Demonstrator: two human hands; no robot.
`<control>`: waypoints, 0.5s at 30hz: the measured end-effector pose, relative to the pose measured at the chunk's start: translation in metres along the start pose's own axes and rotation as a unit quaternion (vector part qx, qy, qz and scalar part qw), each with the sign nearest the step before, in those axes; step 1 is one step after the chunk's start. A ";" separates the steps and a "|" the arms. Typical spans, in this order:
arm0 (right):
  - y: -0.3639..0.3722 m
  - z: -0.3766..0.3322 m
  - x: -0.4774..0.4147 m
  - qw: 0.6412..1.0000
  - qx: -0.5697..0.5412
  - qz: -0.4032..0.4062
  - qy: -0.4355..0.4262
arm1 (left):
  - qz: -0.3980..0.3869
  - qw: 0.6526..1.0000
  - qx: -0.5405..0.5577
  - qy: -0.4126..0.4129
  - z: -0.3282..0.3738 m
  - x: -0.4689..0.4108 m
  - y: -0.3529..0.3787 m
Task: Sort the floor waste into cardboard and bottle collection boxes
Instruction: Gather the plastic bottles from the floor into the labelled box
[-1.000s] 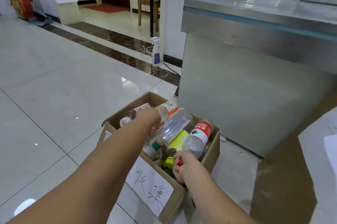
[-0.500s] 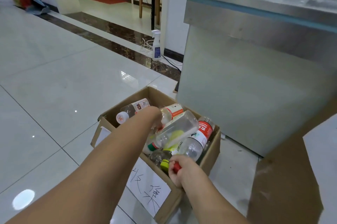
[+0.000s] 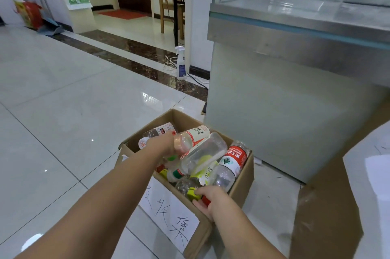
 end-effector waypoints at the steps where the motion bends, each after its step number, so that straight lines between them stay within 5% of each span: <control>1: 0.000 0.000 0.002 1.000 0.017 0.001 -0.005 | 0.012 1.000 0.000 -0.002 -0.003 0.003 0.000; 15: 0.016 -0.012 -0.012 0.961 0.252 0.063 -0.089 | 0.295 0.942 -0.144 0.074 0.013 0.024 0.011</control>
Point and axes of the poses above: each hand's wrist, its own x-axis away from the middle knuckle, its own y-axis out of the palm, z = x × y, the point moved 2 cm from there along -x, towards the middle knuckle, and after that the axes turned 15 degrees about -x, right-handed, at the moved point
